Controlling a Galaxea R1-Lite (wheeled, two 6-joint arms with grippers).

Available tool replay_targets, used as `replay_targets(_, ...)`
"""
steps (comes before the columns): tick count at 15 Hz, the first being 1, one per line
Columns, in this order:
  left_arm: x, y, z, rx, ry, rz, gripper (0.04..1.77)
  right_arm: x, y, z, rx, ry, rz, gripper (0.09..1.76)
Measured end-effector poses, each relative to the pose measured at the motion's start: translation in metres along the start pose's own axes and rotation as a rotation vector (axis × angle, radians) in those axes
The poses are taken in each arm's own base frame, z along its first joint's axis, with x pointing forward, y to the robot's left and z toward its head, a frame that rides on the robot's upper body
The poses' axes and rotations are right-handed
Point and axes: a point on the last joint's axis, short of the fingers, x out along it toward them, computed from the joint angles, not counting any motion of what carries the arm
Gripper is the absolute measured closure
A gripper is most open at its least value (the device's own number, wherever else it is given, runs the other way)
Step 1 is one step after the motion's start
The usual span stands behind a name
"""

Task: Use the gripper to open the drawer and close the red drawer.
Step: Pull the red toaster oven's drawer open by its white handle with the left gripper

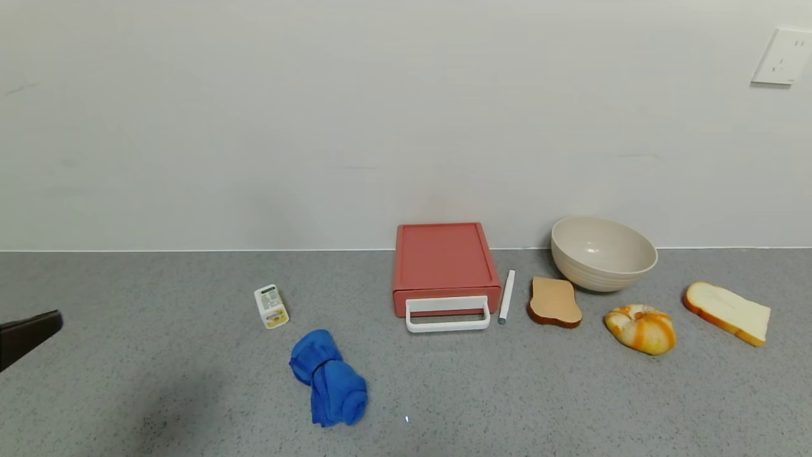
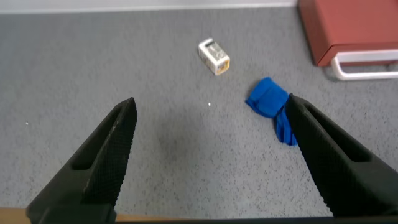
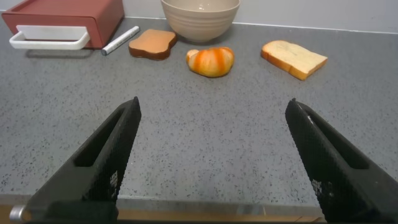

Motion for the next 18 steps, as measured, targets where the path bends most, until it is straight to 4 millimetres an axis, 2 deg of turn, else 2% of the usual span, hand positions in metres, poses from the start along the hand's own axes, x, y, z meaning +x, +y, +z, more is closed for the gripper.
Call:
replay_targets(5,0.087,-0.018,0.044,0.04,0.287,-0.123,0.09,0.0,0.0,0.0,0.0,0.0,0.001,0.14)
replay_targets(7,0.122,-0.032,0.053,0.098,0.363,-0.195,0.09,0.0,0.0,0.0,0.0,0.0,0.001,0.14)
replay_targets(9,0.154,-0.051,0.055,0.235,0.408,-0.332,0.09,0.0,0.0,0.0,0.01,0.0,0.0,0.14)
replay_targets(12,0.186,-0.08,0.048,0.426,0.427,-0.547,0.09,0.0,0.0,0.0,0.011,0.0,0.0,0.14)
replay_targets(18,0.228,-0.139,0.047,0.591,0.385,-0.694,0.09,0.0,0.0,0.0,0.011,0.0,0.0,0.14)
